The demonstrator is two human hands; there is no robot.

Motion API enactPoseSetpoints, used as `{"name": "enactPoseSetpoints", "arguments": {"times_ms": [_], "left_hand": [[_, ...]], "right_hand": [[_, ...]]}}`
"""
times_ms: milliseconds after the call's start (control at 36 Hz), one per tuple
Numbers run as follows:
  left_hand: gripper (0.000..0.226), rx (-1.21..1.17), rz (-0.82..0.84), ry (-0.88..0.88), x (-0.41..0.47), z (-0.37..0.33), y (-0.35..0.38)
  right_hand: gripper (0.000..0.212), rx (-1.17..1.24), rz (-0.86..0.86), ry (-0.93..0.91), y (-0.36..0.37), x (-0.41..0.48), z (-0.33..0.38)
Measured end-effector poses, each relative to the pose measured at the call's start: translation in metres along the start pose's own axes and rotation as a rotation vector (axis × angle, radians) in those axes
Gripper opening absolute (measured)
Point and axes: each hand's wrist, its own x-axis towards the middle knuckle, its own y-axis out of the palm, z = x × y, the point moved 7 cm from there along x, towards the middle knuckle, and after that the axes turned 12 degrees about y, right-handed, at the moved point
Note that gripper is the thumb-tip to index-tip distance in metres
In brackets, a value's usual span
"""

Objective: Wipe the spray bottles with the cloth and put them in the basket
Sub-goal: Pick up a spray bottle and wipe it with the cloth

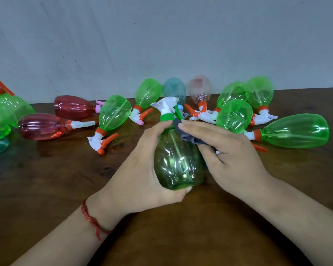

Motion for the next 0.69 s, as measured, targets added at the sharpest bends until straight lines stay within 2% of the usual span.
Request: {"name": "enactPoseSetpoints", "arguments": {"times_ms": [28, 56, 83, 167, 194, 472, 694], "left_hand": [[0.111, 0.124, 0.185, 0.068, -0.002, -0.012, 0.013], [0.134, 0.268, 0.196, 0.157, -0.003, -0.029, 0.009], [0.138, 0.402, 0.223, 0.222, -0.014, -0.039, 0.018], [0.124, 0.497, 0.190, 0.472, -0.033, -0.053, 0.023], [0.123, 0.490, 0.169, 0.483, -0.036, -0.050, 0.015], [0.115, 0.402, 0.040, 0.469, -0.025, -0.053, -0.005], [0.114, 0.317, 0.007, 0.420, -0.024, -0.052, -0.005]], "right_hand": [[0.053, -0.017, 0.005, -0.014, 0.000, -0.001, 0.001], [0.054, -0.017, 0.019, -0.022, 0.000, -0.001, 0.001], [0.054, -0.009, 0.032, -0.030, 0.000, -0.002, 0.001], [0.053, -0.011, 0.059, -0.053, 0.001, -0.004, 0.003], [0.052, -0.013, 0.068, -0.053, 0.001, -0.005, 0.003], [0.048, -0.083, 0.117, -0.165, 0.005, -0.013, 0.016], [0.049, -0.114, 0.119, -0.220, 0.004, -0.014, 0.019]]}}
